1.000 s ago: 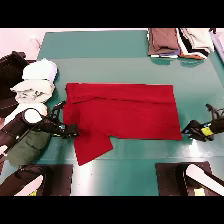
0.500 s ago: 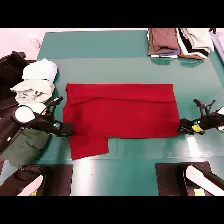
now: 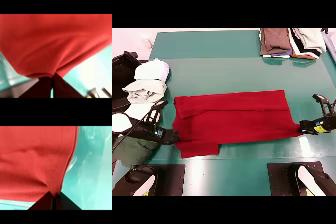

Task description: Fold the shirts.

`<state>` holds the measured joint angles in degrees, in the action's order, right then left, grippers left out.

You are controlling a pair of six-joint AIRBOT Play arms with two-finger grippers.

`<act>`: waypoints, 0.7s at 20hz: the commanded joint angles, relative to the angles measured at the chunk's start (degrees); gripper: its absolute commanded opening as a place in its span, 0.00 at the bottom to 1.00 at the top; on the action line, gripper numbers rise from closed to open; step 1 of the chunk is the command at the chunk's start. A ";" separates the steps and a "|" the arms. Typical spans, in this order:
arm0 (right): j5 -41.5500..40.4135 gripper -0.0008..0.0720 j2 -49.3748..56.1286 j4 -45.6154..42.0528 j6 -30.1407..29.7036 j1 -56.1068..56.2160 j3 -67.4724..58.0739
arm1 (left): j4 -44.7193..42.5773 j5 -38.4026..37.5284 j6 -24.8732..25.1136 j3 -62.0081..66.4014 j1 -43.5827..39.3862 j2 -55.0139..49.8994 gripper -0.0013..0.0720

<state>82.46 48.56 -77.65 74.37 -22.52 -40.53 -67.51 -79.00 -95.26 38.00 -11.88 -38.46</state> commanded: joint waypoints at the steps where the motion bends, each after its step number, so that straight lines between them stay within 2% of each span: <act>1: -1.07 0.03 4.63 -0.42 0.63 2.71 -6.23 | -6.01 7.91 0.48 3.93 0.26 -4.02 0.05; 6: -4.59 0.03 20.57 0.04 3.87 8.55 -21.14 | -11.54 18.95 1.27 15.78 0.26 -21.24 0.05; 9: -4.96 0.04 29.83 0.13 5.60 11.34 -28.89 | -12.26 22.73 1.22 21.86 0.26 -31.17 0.05; 11: -4.87 0.04 34.84 0.26 5.77 12.79 -33.27 | -12.28 24.09 1.22 24.81 0.26 -35.78 0.05; 14: -5.42 0.04 39.98 5.31 5.68 12.70 -38.23 | -12.24 27.17 0.68 26.29 0.26 -37.90 0.05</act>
<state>77.62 83.05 -76.18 79.59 -10.57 -73.63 -79.33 -55.75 -94.15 61.76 -11.66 -72.64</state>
